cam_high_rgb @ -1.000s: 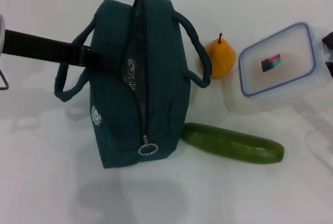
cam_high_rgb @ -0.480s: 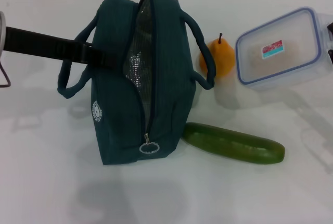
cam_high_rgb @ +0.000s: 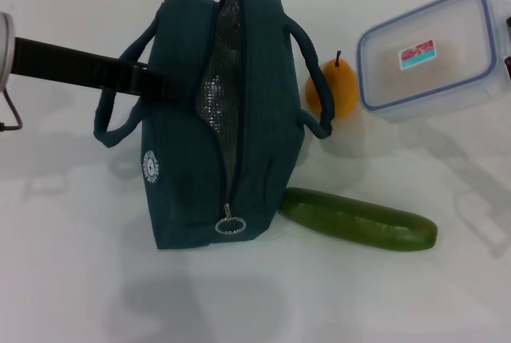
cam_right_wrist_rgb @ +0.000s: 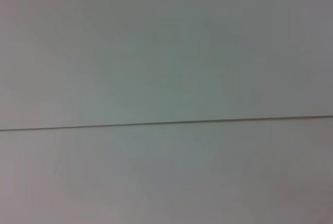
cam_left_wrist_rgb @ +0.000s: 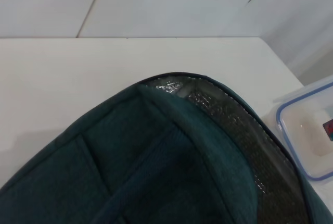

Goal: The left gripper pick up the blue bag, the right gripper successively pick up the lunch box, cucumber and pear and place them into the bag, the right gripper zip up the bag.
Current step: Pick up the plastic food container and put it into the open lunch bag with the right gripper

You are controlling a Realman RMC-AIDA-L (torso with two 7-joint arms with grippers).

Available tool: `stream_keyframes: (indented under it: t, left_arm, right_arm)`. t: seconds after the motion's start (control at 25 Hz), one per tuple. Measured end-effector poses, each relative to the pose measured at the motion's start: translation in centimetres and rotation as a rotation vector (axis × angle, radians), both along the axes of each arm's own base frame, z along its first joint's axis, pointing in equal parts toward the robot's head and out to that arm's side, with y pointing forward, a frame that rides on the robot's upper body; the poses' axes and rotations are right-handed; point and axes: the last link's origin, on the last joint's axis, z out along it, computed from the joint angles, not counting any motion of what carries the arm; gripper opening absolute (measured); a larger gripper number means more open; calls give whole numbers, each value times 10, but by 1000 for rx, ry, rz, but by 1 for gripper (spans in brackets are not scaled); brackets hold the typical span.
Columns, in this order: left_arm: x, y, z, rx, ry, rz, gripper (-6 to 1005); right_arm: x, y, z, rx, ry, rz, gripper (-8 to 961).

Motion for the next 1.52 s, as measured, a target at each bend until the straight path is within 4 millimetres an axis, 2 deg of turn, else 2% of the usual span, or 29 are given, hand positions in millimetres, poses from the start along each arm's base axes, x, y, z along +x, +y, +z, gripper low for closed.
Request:
stream_keyframes:
  t: [0.32, 0.6, 0.96, 1.2, 1.52]
  left_arm:
    - [-1, 1, -4, -15, -6, -2, 39]
    - [-1, 1, -4, -16, -6, -3, 39]
    - [8, 3, -10, -39, 7, -36, 39]
    - [14, 4, -14, -49, 7, -58, 39]
    - [21, 7, -14, -30, -11, -91, 39]
  right_arm:
    - [-8, 3, 5, 22, 35, 37, 78]
    - [-31, 13, 8, 46, 86, 135, 78]
    - [-84, 47, 12, 68, 119, 307, 77]
    - [-118, 71, 7, 41, 96, 375, 77]
    - [-118, 82, -14, -50, -2, 311, 77]
